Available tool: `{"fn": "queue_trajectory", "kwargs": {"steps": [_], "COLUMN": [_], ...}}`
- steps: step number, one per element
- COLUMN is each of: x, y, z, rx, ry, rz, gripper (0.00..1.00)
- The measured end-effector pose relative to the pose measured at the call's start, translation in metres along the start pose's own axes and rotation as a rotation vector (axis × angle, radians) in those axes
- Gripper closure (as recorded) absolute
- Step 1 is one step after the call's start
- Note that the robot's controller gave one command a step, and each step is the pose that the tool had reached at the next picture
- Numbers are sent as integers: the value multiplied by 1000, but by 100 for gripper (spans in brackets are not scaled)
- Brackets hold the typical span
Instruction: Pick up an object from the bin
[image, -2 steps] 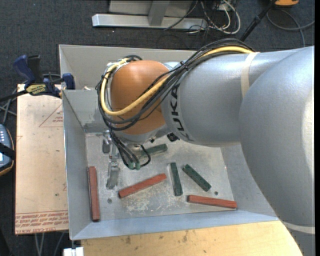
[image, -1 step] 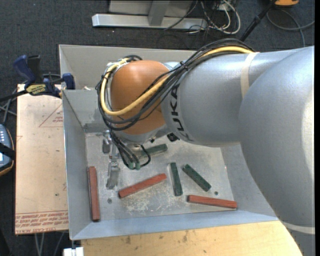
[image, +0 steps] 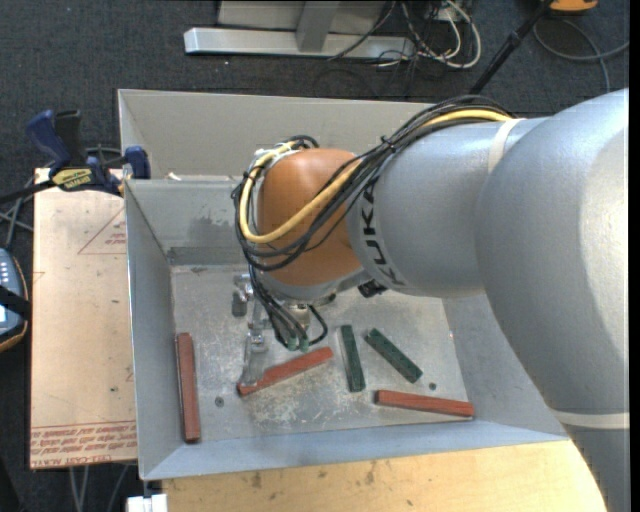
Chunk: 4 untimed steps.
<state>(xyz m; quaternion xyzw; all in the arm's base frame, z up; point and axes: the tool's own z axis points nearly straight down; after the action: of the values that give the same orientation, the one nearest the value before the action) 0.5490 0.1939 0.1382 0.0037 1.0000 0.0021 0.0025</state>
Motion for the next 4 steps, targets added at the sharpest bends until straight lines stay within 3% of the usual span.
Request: {"fn": "queue_trajectory", "kwargs": {"steps": [1, 2, 3, 4], "x": [10, 33, 34, 25], "y": [-35, -53, -31, -21], "z": [22, 36, 55, 68], "rx": [6, 3, 5, 3], "ry": [10, 4, 4, 4], "rz": [61, 60, 22, 62], "gripper": [0, 0, 0, 100]}}
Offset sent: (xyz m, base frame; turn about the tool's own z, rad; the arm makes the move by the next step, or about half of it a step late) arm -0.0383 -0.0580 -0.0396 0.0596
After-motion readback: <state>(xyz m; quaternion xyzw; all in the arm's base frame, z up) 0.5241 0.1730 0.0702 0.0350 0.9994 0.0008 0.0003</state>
